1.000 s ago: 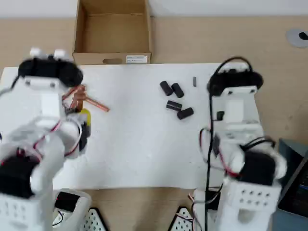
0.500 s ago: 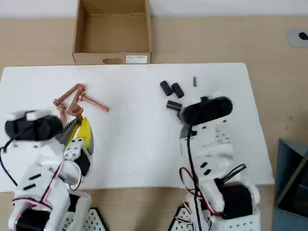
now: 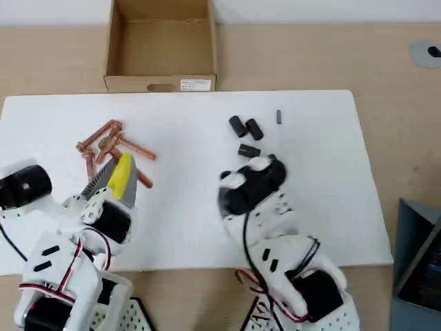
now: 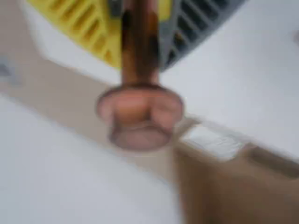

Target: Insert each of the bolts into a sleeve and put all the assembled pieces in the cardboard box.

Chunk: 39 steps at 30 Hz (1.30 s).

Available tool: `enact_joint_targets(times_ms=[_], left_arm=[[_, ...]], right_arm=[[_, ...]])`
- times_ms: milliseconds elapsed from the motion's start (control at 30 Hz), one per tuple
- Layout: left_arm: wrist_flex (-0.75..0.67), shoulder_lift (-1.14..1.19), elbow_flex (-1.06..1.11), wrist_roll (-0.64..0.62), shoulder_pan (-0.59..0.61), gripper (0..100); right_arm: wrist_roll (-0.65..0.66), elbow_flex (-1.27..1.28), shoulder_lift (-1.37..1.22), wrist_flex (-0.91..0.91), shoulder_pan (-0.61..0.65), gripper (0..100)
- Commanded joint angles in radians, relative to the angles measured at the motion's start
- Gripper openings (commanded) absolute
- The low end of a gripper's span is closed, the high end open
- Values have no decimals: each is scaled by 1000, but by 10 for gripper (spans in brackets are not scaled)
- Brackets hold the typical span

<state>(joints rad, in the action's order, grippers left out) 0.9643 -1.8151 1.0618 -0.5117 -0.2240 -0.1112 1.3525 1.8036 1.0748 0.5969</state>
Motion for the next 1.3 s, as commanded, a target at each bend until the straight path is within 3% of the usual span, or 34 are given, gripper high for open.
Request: enact_joint_targets(times_ms=[0, 267, 633, 933, 1267], left_arm=[[-97, -7, -9, -14, -83, 0], [-123, -5, -3, -11, -187, 0], [-135, -5, 115, -12, -226, 0], [-311, -5, 255, -12, -227, 0], [-313, -5, 287, -44, -229, 0]], right_arm=[[57, 30, 61, -49, 79, 9], [186, 73, 154, -54, 168, 9], [178, -1, 162, -55, 174, 9], [178, -30, 162, -80, 174, 9], [178, -35, 162, -81, 174, 9]])
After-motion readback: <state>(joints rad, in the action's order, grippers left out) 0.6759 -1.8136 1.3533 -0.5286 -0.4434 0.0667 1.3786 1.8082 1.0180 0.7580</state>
